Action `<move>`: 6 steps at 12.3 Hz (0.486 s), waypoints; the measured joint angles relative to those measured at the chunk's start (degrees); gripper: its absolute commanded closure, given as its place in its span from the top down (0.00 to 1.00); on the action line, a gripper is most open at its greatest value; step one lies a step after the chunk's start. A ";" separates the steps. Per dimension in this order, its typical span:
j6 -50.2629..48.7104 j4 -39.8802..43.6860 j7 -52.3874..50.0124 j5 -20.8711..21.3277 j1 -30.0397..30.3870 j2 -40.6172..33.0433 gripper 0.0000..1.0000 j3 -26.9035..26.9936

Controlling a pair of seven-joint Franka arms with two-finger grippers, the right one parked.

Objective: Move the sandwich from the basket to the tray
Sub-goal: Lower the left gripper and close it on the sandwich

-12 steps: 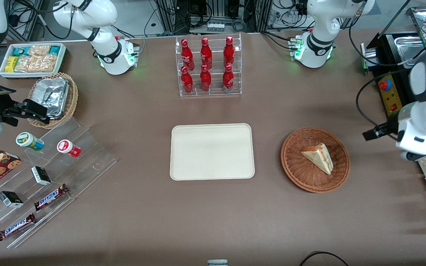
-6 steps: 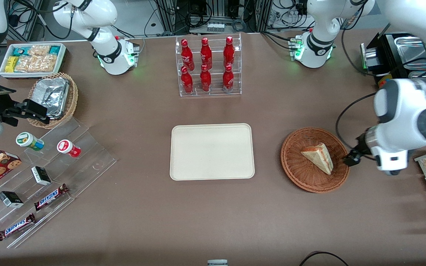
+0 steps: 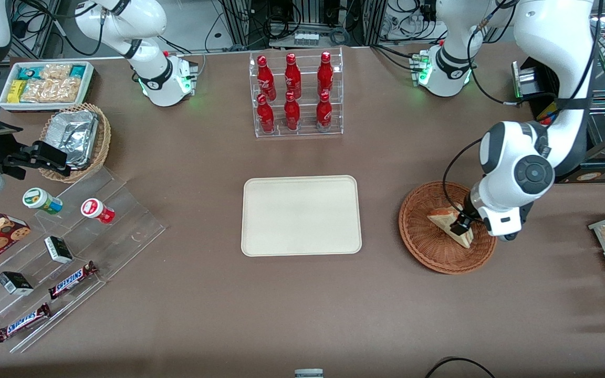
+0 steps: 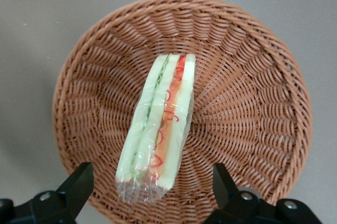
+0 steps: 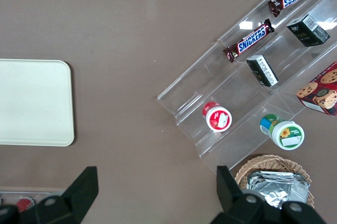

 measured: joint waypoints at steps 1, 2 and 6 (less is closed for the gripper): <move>1.86 -1.60 -0.02 0.09 0.00 -0.05 1.00 0.03; 2.83 -2.82 -0.02 0.51 0.01 -0.07 1.00 0.07; 4.51 -5.07 -0.05 1.71 0.01 -0.51 0.63 0.11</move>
